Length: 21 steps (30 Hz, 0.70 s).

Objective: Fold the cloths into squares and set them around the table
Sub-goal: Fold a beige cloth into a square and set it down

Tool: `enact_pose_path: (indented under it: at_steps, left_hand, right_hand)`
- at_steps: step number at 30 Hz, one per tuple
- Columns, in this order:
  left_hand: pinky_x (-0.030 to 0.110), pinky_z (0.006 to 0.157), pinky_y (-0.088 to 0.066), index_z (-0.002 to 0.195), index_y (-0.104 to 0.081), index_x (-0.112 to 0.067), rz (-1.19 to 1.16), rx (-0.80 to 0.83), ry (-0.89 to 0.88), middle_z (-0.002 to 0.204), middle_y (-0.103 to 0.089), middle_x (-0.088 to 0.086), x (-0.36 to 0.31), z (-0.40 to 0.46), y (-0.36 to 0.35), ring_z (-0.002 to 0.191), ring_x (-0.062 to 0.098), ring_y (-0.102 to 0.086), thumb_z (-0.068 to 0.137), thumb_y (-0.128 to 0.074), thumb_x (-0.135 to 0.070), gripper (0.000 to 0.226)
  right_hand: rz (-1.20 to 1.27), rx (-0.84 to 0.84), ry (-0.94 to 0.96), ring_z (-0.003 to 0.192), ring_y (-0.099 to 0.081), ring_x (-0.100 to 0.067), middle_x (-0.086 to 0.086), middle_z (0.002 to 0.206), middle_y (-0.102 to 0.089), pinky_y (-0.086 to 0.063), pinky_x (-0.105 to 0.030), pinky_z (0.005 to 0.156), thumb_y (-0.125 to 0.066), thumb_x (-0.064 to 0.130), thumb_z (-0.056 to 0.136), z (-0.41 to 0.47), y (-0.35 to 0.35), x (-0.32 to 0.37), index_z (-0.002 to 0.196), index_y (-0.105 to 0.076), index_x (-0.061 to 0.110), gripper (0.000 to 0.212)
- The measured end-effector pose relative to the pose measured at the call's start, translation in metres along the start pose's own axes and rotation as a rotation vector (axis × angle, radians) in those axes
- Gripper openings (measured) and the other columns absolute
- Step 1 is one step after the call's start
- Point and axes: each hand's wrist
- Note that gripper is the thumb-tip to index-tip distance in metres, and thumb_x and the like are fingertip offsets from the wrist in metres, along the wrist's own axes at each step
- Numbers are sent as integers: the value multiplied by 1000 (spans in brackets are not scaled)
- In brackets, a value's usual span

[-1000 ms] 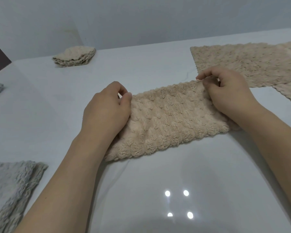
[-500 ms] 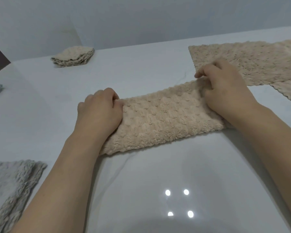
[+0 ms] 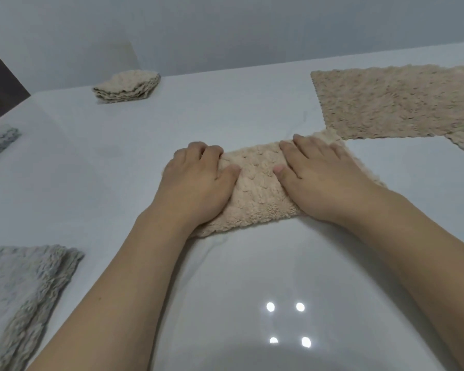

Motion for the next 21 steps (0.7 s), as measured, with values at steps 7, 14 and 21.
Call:
enact_pose_path:
  at_steps: [7,14,21]
  left_hand:
    - [33,59,-35,87,-52,-12,-191,-34,117,78,-59,0,1,0,26,69,21,-52,88,-51,-38,26]
    - [23,40,-26,93,-53,-32,-784,326,126,66,-46,7,7,-10,50,49,21,-36,98,-47,-19,15]
    - [41,74,-44,70,-76,-13,-1136,244,59,80,-69,14,0,-14,54,76,30,-57,82,-34,2,46]
  right_hand:
    - [32,26,184,149,-5,-14,1,162,-9,0,-41,121,-19,57,97,4,6,-8,153,-16,28,64]
    - [-35,-352,-3,135,-29,-30,-6,146,-37,-19,-46,110,-45,53,93,8,8,-10,135,-49,24,51]
    - [80,-360,10,97,-52,-26,-6,98,-58,-39,-35,79,-48,42,94,10,10,-14,98,-61,15,30]
Point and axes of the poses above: each hand's wrist, its own z-axis towards the middle knuckle, its own y-axis out of the back of the hand, x = y × z
